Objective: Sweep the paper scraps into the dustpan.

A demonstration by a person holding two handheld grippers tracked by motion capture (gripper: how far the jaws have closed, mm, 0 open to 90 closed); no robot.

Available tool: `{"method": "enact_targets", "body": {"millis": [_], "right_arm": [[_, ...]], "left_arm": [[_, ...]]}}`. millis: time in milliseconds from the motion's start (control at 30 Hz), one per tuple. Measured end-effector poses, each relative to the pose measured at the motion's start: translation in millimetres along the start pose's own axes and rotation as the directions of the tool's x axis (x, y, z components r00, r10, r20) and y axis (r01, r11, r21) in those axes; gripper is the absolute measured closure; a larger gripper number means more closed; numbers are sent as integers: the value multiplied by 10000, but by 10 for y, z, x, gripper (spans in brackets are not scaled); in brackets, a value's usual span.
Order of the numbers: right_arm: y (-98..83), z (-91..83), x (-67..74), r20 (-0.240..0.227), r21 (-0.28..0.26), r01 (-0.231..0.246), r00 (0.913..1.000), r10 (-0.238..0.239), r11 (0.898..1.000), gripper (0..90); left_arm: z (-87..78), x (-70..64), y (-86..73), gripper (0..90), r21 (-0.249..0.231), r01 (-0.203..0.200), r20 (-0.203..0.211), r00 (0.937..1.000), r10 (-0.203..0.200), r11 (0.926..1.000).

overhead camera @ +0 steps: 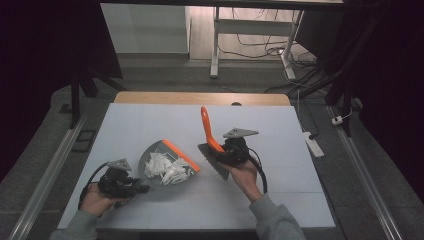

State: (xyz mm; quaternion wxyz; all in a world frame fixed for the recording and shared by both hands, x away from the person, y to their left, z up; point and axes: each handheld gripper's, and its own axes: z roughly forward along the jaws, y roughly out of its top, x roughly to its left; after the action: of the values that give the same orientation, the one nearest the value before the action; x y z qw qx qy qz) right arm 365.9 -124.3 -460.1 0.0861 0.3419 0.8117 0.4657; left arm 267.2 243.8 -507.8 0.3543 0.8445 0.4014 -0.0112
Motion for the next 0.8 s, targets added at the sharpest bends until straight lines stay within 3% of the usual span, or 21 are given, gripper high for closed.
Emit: {"method": "enact_targets", "body": {"millis": [300, 533, 800], "right_arm": [[-72, -168, -75, -223, -238, 163, 9996, -169, 9996, 706], [-171, -289, -91, -273, -81, 450, 9986, -452, 9990, 706], [-240, -451, -192, -185, -108, 308, 9993, -310, 9995, 706]], "left_arm": [[-31, -5, 22, 617, -365, 206, -146, 9997, -211, 9991], [-72, -6, 18, 617, -751, 427, -353, 9983, -454, 9963], [-104, -17, 20, 617, -1107, 605, -448, 9968, -658, 9920]]}}
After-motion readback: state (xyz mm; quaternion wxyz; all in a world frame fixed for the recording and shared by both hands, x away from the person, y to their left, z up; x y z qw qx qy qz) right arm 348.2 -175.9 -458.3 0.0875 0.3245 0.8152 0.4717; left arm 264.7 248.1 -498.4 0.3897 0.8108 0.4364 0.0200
